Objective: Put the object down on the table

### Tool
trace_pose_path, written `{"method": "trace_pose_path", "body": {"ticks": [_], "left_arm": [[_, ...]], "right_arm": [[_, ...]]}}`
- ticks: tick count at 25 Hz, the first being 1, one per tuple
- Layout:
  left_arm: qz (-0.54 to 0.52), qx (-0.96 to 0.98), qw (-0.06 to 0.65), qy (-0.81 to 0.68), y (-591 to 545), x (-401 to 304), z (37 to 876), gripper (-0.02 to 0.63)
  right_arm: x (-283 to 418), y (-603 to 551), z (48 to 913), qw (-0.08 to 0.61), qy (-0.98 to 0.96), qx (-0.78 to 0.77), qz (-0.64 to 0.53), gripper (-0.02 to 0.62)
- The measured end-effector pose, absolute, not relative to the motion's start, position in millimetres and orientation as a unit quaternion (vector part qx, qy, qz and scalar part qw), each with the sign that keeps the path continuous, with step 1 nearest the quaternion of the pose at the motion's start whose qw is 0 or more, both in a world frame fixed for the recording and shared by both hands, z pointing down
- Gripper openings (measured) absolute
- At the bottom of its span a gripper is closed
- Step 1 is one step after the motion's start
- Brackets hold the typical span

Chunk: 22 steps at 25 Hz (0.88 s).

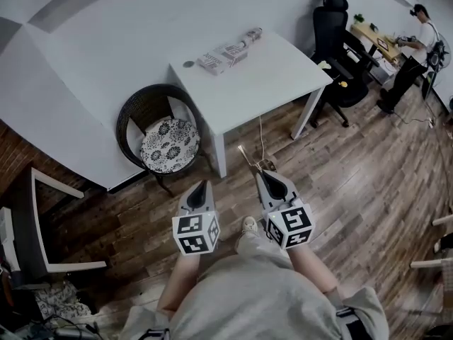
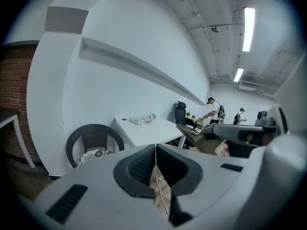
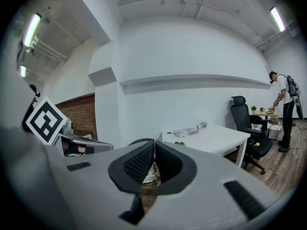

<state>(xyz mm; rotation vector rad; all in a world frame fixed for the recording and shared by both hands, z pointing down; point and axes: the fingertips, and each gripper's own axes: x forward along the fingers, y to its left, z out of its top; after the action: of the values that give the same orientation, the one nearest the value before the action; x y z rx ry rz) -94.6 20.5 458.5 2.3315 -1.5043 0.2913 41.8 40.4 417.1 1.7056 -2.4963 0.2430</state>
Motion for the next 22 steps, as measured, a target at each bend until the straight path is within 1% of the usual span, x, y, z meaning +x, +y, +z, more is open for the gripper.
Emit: {"method": "trace_pose_path", "body": {"ticks": [12,22], "left_arm": [[0.102,0.804,0.179,-0.558,-78.6,-58.5,452.9,0.011],[0.105,0.79,0.179,-0.577,-134.5,-30.4,459.0,0.011]], "right_arm": [[74.3,-67.0,411.6,0.061,-0.847,0.522,0.077,0.009],[102.1,-131.9,421.3,0.063,-0.862,0.497,0.08,0.008]]}}
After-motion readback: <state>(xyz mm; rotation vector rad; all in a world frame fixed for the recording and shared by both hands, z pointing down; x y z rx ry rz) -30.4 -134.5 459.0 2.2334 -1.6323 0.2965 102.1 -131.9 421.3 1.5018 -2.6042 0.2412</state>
